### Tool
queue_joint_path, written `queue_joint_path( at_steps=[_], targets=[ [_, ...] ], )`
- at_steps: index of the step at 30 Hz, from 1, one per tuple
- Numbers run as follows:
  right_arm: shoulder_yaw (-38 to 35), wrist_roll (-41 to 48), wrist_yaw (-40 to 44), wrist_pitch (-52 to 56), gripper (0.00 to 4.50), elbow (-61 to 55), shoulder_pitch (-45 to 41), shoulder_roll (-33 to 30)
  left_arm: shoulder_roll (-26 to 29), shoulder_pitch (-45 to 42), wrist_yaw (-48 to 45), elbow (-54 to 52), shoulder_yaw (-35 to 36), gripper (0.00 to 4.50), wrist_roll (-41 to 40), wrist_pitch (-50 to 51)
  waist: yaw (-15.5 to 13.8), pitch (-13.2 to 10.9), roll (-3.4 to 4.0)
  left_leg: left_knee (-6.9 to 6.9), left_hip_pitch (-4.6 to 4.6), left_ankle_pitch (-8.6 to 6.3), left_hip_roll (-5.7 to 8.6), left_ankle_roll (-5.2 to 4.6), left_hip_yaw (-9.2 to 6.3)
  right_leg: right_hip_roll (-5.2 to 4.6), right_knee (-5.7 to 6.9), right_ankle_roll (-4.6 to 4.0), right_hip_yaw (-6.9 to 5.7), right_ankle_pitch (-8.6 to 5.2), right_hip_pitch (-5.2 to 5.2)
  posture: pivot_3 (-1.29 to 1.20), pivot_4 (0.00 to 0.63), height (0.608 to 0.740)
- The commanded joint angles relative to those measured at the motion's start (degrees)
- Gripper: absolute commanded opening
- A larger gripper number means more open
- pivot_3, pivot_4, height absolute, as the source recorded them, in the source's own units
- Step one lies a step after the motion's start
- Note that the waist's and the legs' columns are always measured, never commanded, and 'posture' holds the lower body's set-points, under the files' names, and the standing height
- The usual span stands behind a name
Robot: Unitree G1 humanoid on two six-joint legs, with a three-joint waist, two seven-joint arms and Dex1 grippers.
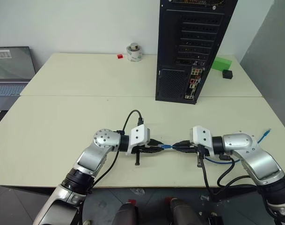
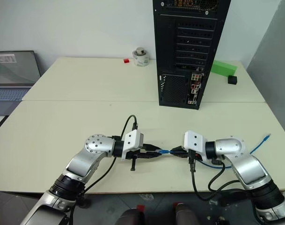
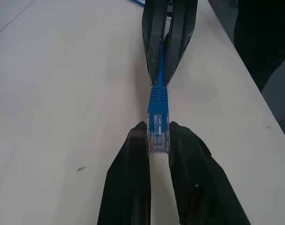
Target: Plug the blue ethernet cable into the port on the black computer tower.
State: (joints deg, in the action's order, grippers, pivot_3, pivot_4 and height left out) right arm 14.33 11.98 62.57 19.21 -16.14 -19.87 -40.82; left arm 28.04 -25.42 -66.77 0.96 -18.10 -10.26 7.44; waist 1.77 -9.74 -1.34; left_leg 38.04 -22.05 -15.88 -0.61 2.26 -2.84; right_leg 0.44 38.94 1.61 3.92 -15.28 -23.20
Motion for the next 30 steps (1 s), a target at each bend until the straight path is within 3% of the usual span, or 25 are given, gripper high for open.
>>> queue_joint_path(
  at_steps=[1,7,12,18,23,30],
  targets=[
    [-1.71,1.08,2.21,-0.79,1.25,-1.32,-1.9,-1.83,-0.04,1.01,0.36,-1.14,-0.06,0.28,0.68,-3.21,0.0,0.0,0.0,0.0,0.0,0.0,0.0,0.0,0.0,0.0,0.0,0.0,-0.01,0.0,0.0,0.0,0.15,0.74],
    [-7.91,8.98,4.01,6.97,2.9,-3.59,-1.86,-5.56,-0.22,3.11,2.23,-0.59,0.5,0.28,3.73,-13.22,-0.09,0.0,0.0,0.0,-0.01,0.0,0.0,0.0,-0.02,-0.03,-0.01,-0.01,-0.01,0.0,0.0,0.0,0.15,0.74],
    [-15.45,23.18,-1.87,22.16,4.02,-7.08,-1.37,-2.18,-1.24,3.2,12.3,5.88,1.11,0.28,13.56,-36.61,-0.07,0.0,0.0,0.0,0.0,0.0,-0.03,0.0,-0.01,-0.04,0.0,-0.02,0.03,0.01,0.0,0.0,0.15,0.74],
    [-16.47,29.99,-11.49,32.97,4.07,-9.52,-0.05,3.23,-1.77,0.43,31.16,15.96,3.09,0.28,29.8,-61.97,-0.25,0.0,-0.01,-0.01,-0.02,0.0,0.01,0.0,-0.02,-0.2,-0.02,-0.02,0.02,0.02,0.01,0.0,0.15,0.74],
    [-15.64,31.42,-15.69,36.57,4.07,-8.95,-0.63,5.97,-1.69,-1.18,40.48,19.38,3.01,0.28,36.75,-68.95,-0.25,0.01,0.0,-0.01,-0.06,0.0,0.06,0.0,-0.04,-0.34,0.0,-0.01,-0.07,0.02,0.0,0.0,0.15,0.74],
    [-14.3,31.94,-16.54,37.66,4.07,-7.73,-1.71,7.67,-0.62,-2.33,46.23,21.25,2.25,0.28,40.53,-71.5,-0.11,0.01,0.0,-0.02,-0.06,0.0,0.07,-0.01,-0.06,-0.28,0.01,-0.01,-0.15,0.01,0.0,0.0,0.15,0.74]
  ],
)
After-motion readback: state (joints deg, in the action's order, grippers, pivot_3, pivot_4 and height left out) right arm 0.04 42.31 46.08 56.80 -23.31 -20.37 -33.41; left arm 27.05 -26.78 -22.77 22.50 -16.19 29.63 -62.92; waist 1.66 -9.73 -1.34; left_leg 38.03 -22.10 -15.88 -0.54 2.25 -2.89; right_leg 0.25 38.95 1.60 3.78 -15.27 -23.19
